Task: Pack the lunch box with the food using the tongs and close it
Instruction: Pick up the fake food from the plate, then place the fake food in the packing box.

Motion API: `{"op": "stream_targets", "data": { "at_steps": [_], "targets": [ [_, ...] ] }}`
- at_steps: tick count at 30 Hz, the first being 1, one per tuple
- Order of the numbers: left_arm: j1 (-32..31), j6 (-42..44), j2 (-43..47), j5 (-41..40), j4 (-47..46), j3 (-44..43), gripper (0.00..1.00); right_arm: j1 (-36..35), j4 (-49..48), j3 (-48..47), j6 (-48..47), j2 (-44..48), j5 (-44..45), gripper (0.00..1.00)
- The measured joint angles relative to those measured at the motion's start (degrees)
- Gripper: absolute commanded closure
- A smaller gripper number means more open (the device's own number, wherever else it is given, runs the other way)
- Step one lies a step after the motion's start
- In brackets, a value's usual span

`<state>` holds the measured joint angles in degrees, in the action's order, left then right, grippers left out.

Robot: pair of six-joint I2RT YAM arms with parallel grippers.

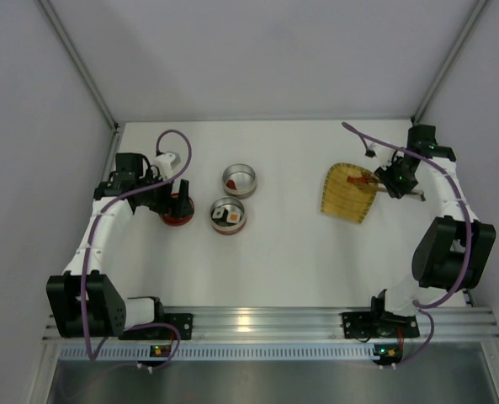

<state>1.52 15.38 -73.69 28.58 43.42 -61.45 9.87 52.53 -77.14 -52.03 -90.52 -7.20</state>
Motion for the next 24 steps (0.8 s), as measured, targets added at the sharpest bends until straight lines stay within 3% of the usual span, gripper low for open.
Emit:
{"op": "stream_targets", "data": {
  "at_steps": [5, 14, 18, 24],
  "targets": [
    [0.0, -0.3, 0.0, 0.2, 0.0, -0.3, 0.02, 0.0, 2.2, -2.3, 0.7, 0.0, -1.7, 1.0],
    [0.0, -0.5, 0.0, 0.2, 0.0, -0.4, 0.02, -2.6, 7.2, -12.0, 5.9, 1.0, -9.0, 1.0],
    [0.0, -0.5, 0.0, 0.2, 0.0, -0.6, 0.02, -8.3, 7.6, -13.0, 9.7, 2.2, -10.1, 1.0],
    [0.0, -1.3, -0.1, 0.6, -0.1, -1.2, 0.02, -23.2, 6.3, -13.8, 19.1, 2.9, -10.5, 1.0]
  ]
}}
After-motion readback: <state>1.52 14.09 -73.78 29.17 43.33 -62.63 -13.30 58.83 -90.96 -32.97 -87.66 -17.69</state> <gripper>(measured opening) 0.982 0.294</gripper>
